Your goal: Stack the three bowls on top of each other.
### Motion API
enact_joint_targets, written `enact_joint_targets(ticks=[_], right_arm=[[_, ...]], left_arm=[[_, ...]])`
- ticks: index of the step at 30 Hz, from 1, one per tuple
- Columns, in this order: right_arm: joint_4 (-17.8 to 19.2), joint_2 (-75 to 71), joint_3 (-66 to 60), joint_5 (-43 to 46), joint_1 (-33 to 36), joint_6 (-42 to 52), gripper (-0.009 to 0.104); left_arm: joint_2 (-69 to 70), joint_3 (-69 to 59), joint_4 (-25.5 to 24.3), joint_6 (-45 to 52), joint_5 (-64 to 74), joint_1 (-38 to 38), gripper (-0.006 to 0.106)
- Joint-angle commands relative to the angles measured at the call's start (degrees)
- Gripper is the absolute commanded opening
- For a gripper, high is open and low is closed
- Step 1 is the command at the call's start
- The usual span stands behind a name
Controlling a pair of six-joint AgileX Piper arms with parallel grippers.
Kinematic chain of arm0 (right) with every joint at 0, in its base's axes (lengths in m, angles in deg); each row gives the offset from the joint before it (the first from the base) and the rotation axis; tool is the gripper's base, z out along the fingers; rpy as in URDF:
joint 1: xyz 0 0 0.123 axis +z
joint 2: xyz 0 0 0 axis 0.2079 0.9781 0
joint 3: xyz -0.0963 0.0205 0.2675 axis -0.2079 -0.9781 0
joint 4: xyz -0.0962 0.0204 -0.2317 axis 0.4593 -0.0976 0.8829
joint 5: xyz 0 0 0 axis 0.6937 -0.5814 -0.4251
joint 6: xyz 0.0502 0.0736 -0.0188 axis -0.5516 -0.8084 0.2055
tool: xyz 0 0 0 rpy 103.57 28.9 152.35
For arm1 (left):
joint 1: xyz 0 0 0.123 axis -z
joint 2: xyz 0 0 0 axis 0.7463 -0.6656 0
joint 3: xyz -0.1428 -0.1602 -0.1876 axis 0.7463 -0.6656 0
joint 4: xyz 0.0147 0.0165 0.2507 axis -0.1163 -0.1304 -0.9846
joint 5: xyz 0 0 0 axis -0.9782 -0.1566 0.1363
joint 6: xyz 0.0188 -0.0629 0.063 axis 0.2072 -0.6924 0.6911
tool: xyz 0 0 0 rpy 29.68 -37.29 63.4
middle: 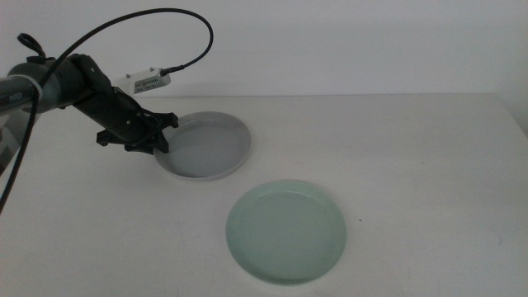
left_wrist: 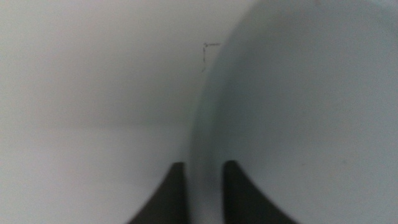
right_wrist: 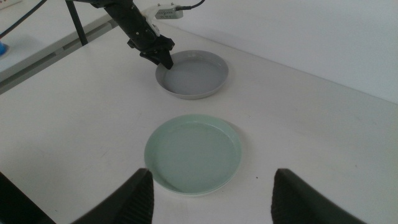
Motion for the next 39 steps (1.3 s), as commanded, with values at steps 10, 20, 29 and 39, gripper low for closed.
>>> enact_joint_targets(ticks=[10, 20, 29, 39], right_arm=[[-0.5, 0.6, 1.2, 3.8, 0.0, 0.2, 0.049], [-0.5, 0.6, 1.2, 3.8, 0.0, 0.2, 0.049], [-0.5, 0.6, 1.2, 3.8, 0.0, 0.2, 0.049], [-0.5, 0.6, 1.2, 3.8, 0.0, 0.2, 0.049]], left_arm=[[12.3, 1.5, -0.6, -0.1, 2.2, 0.0, 0.000], [34.0, -20.5, 0.3, -1.9, -4.9, 8.7, 0.000], [38.2, -33.0, 0.3, -5.3, -14.0, 20.9, 0.000], [32.9, -35.6, 2.1, -5.6, -16.4, 25.1, 0.001]])
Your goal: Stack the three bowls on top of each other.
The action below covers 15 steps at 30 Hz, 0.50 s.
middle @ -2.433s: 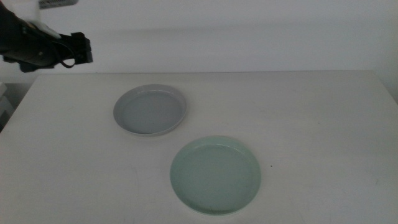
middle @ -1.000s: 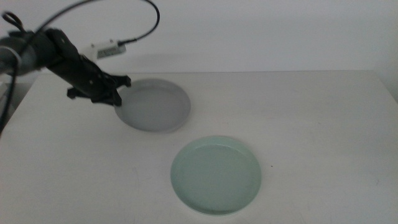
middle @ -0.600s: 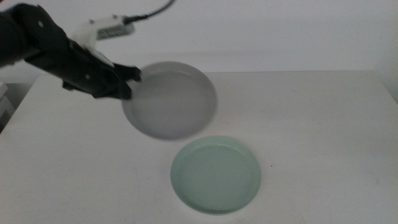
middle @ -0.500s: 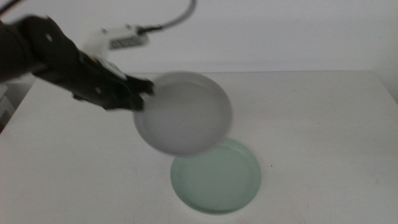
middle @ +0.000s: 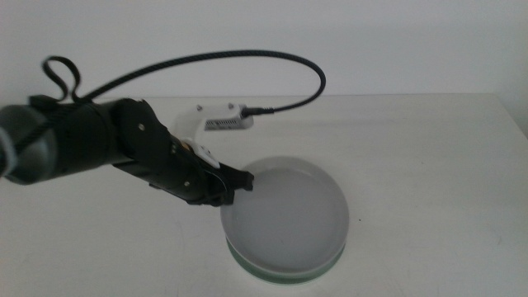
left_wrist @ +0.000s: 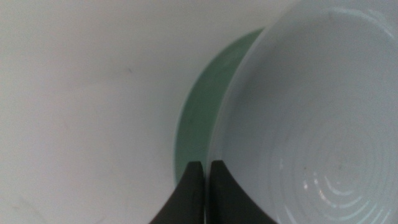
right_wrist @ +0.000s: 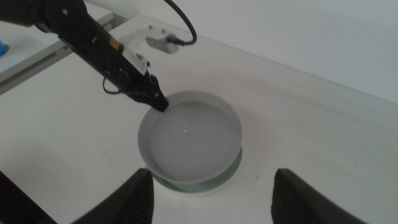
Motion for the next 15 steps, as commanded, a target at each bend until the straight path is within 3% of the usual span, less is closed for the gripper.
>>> enact_joint_targets(ticks=[1, 4, 6, 12, 15], right_arm=[[-0.5, 0.6, 1.2, 3.8, 0.0, 0.2, 0.049], [-0.5, 0.6, 1.2, 3.8, 0.0, 0.2, 0.049], [-0.5, 0.6, 1.2, 3.8, 0.0, 0.2, 0.049], [-0.5, 0.6, 1.2, 3.8, 0.0, 0.2, 0.049], [-0.5, 0.6, 1.2, 3.8, 0.0, 0.2, 0.049]], left_arm=[[1.0, 1.2, 2.4, -0.7, -2.0, 0.5, 0.002], [0.0, 1.2, 2.3, -0.7, -1.4, 0.6, 0.011], [0.0, 1.3, 2.3, -0.4, -1.4, 0.6, 0.026], [3.6, 1.4, 0.2, 0.0, -1.4, 0.5, 0.101], [8.0, 1.5, -0.3, 0.0, -2.8, 0.2, 0.104]])
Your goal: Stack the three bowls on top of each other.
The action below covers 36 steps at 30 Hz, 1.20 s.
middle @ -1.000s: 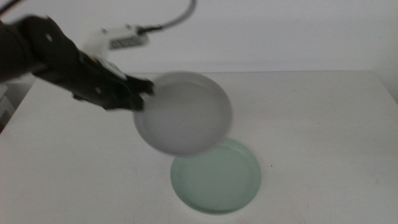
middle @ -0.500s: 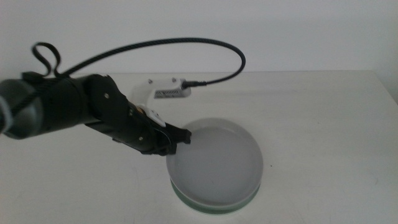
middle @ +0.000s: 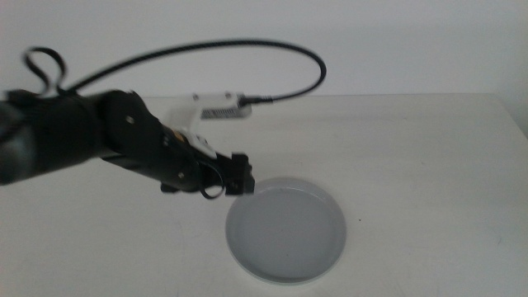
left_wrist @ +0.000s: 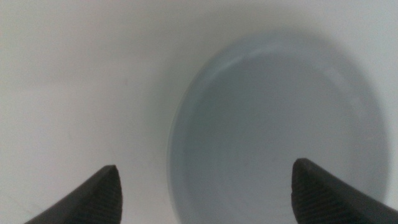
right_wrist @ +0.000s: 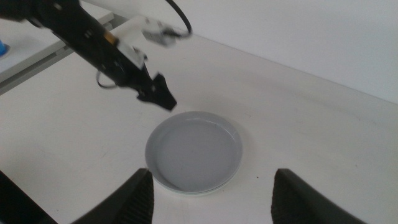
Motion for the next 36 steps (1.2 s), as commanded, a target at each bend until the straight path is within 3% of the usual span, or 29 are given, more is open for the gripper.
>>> enact_joint_targets(ticks=[1, 9, 14, 19, 33, 36], right_arm=[[-0.5, 0.6, 1.2, 3.8, 0.0, 0.2, 0.049], [-0.5, 0.6, 1.2, 3.8, 0.0, 0.2, 0.049], [-0.5, 0.6, 1.2, 3.8, 0.0, 0.2, 0.049], [-0.5, 0.6, 1.2, 3.8, 0.0, 0.2, 0.049], [0.1, 0.7, 1.2, 5.5, 0.0, 0.2, 0.049], [3.3, 2.7, 1.3, 8.9, 0.0, -5.1, 0.049]], left_arm=[[6.2, 1.5, 0.1, -0.1, -3.7, -0.4, 0.104], [16.7, 2.1, -2.4, 2.3, -6.1, -7.6, 0.104], [18.4, 7.0, -6.7, 4.5, 2.1, -12.8, 0.104], [18.6, 13.1, -7.5, 4.6, 10.1, -17.5, 0.104], [25.9, 11.9, -8.7, 4.8, 13.6, -18.0, 0.104], [28.8, 10.2, -9.4, 4.8, 13.5, -18.0, 0.104]])
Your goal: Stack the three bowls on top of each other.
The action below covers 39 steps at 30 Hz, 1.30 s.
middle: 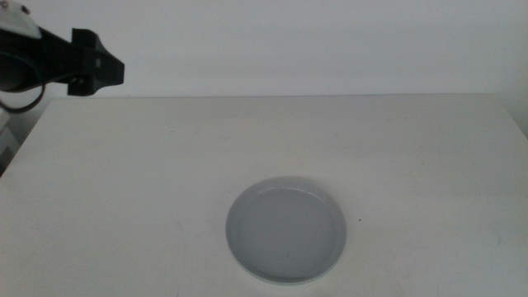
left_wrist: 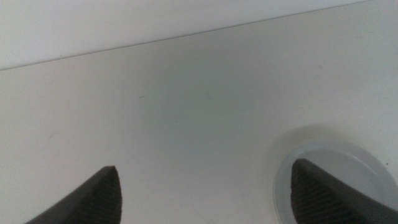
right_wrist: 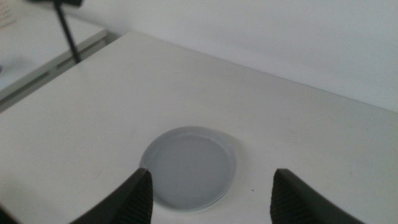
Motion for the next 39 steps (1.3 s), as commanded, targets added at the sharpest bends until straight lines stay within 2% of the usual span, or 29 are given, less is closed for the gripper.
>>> enact_joint_targets(ticks=[1, 7, 13, 16, 21, 24, 29, 31, 36, 39], right_arm=[[3.3, 2.8, 1.3, 6.2, 0.0, -4.5, 0.049], [10.1, 9.3, 2.1, 10.3, 0.0, -11.7, 0.048], [23.6, 16.6, 7.5, 9.7, 0.0, -19.5, 0.048], [26.4, 20.1, 10.2, 9.7, 0.0, -19.4, 0.048], [25.9, 25.6, 14.3, 9.6, -1.5, -15.8, 0.046], [23.0, 28.5, 17.4, 8.1, -6.6, -12.1, 0.045], [8.5, 28.7, 19.0, 5.8, -16.1, -2.8, 0.043], [5.3, 27.1, 18.8, 4.3, -17.6, -0.5, 0.043], [5.5, 17.0, 11.2, 6.3, -17.6, -1.2, 0.043], [5.1, 9.2, 3.5, 9.8, -17.6, -1.2, 0.043]], left_arm=[[3.4, 0.9, 0.7, 0.0, -2.9, -0.1, 0.104], [9.0, 0.7, 0.5, 0.0, -1.2, -0.1, 0.104], [13.1, 0.7, -2.7, -0.4, 1.9, -0.1, 0.104], [13.3, 0.7, -2.9, -1.1, 2.8, -0.1, 0.104], [12.6, 0.7, -3.9, -1.1, -1.1, -0.1, 0.104], [12.2, 0.8, -5.5, -0.8, -3.4, -0.1, 0.104], [13.1, 0.7, -6.8, -0.5, -2.9, -0.1, 0.104], [14.8, 0.0, -5.9, -0.5, -2.8, -0.1, 0.104], [23.0, -6.4, -4.5, 0.5, -4.2, -0.1, 0.104], [28.3, -12.2, -0.4, 1.2, -7.2, -0.1, 0.104]])
